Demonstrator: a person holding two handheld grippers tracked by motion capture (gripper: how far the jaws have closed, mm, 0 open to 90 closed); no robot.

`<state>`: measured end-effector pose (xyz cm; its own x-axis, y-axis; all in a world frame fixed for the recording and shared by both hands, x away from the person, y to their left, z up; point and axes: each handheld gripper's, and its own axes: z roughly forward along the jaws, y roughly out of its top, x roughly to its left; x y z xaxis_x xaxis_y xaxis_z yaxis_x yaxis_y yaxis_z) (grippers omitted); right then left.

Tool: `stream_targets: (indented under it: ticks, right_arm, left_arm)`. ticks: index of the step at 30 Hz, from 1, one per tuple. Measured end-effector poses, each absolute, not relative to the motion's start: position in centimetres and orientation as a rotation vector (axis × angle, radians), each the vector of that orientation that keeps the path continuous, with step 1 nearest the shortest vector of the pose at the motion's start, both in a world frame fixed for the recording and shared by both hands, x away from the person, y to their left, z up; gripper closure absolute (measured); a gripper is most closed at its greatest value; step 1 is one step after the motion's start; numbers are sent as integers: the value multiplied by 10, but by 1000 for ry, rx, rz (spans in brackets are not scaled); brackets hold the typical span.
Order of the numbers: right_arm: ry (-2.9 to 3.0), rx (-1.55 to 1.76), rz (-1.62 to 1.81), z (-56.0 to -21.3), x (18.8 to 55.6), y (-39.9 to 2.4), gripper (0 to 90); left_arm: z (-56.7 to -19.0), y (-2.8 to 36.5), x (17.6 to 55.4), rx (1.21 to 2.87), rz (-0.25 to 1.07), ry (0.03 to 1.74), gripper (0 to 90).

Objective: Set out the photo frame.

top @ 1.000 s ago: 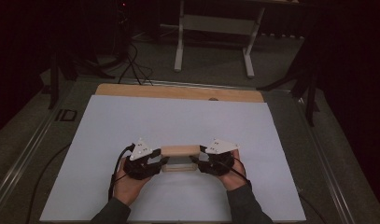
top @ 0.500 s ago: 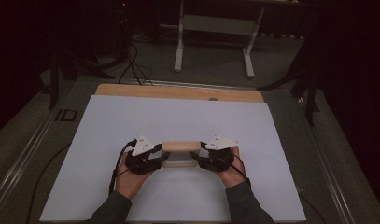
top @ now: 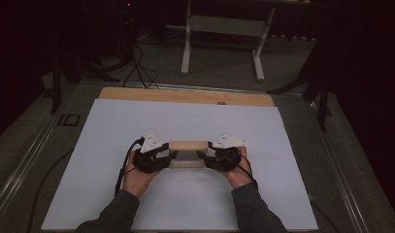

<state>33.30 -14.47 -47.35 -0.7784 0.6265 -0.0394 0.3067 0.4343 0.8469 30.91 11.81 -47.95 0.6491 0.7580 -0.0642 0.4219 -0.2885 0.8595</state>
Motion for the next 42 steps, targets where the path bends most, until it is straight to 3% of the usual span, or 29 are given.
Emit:
stream_targets:
  ticks: [28, 42]
  right_arm:
    - [2327, 881, 1343, -484, 344, -143, 493]
    - [2376, 907, 1295, -499, 344, -146, 544]
  left_arm:
    - [-494, 117, 321, 1873, 411, 977, 490]
    - [-513, 121, 319, 1935, 386, 999, 559]
